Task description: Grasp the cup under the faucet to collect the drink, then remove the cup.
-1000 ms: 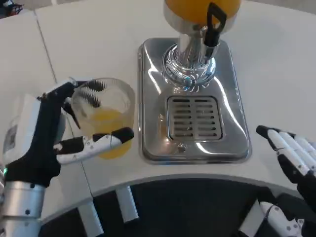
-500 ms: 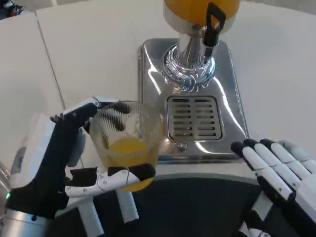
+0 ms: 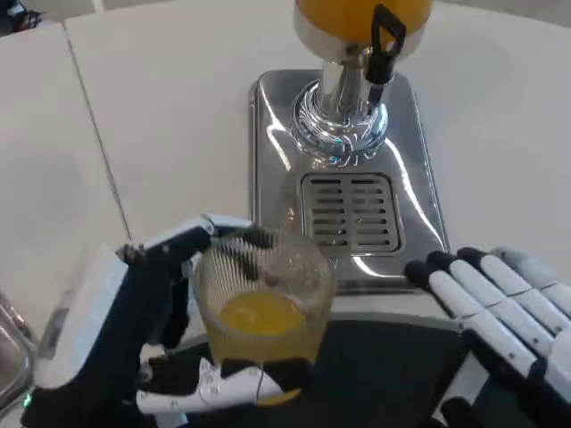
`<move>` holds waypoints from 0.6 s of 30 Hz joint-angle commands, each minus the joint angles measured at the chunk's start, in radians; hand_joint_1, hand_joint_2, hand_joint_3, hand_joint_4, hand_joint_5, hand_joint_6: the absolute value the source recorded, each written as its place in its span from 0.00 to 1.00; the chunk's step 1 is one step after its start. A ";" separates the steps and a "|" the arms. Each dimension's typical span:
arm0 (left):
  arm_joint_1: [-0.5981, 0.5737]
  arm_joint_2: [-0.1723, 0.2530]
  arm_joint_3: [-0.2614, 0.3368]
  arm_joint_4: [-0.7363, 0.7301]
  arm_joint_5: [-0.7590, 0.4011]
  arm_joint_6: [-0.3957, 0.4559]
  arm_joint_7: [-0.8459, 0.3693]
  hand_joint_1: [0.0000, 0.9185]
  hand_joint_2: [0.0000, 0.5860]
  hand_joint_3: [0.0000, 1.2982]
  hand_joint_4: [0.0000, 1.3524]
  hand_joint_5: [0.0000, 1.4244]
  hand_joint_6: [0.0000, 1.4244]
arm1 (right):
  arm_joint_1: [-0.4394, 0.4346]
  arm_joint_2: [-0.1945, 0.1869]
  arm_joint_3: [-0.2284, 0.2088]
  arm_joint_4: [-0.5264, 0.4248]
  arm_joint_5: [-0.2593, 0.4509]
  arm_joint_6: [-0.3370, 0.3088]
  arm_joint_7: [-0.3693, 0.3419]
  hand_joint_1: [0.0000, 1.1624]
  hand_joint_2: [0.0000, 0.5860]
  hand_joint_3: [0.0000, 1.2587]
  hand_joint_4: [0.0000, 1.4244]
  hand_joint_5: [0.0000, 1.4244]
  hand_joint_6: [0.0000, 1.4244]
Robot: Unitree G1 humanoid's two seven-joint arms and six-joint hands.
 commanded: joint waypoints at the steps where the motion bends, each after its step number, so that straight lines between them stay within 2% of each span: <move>1: 0.026 -0.008 0.003 -0.045 -0.012 -0.059 -0.010 0.85 0.00 0.93 0.78 1.00 1.00 | 0.051 0.032 0.010 -0.029 -0.006 -0.056 -0.003 0.11 1.00 0.00 0.00 0.00 0.00; 5: 0.037 -0.016 0.006 -0.059 -0.017 -0.066 -0.011 0.86 0.00 0.93 0.78 1.00 1.00 | 0.061 0.053 0.023 -0.030 -0.017 -0.081 0.000 0.11 1.00 0.00 0.00 0.00 0.00; 12: 0.079 -0.012 0.020 -0.081 -0.047 -0.087 -0.030 0.86 0.00 0.93 0.78 1.00 1.00 | 0.086 0.055 0.013 -0.002 -0.019 -0.139 -0.002 0.11 1.00 0.00 0.00 0.00 0.00; 18: 0.102 -0.023 0.027 -0.081 -0.052 -0.107 -0.036 0.86 0.00 0.93 0.79 1.00 1.00 | 0.081 0.077 0.045 0.002 -0.057 -0.152 0.000 0.11 1.00 0.00 0.00 0.00 0.00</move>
